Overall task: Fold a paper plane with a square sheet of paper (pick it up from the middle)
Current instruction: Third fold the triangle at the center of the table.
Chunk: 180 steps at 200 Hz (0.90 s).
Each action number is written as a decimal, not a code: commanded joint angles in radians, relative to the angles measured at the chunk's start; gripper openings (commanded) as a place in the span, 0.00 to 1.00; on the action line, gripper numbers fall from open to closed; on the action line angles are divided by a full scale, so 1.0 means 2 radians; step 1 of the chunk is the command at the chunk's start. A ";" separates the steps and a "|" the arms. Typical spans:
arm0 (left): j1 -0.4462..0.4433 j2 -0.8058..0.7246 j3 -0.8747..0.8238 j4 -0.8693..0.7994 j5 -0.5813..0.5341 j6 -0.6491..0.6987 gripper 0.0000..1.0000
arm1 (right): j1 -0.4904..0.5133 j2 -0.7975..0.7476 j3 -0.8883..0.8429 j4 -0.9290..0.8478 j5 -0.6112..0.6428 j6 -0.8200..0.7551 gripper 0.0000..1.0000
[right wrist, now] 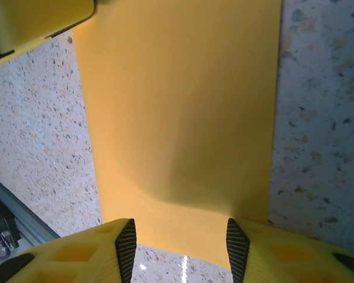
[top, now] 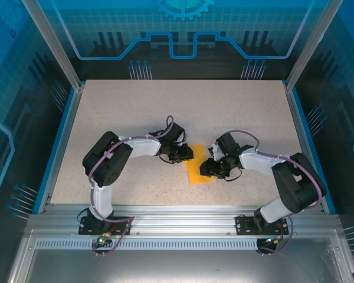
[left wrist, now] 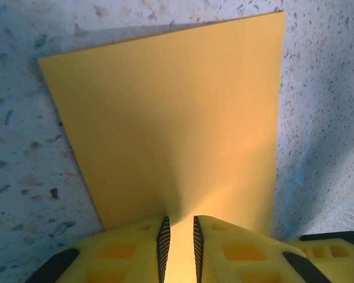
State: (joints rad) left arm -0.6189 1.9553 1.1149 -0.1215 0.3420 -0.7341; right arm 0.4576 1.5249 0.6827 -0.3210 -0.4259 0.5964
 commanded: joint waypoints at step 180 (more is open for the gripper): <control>0.024 0.006 -0.028 -0.011 -0.004 -0.034 0.23 | 0.125 -0.064 -0.065 0.125 0.015 0.245 0.64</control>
State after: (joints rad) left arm -0.5919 1.9514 1.0946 -0.0959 0.3706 -0.7841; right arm 0.6743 1.3640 0.5739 -0.1741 -0.3954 0.9710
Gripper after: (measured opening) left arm 0.227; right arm 0.634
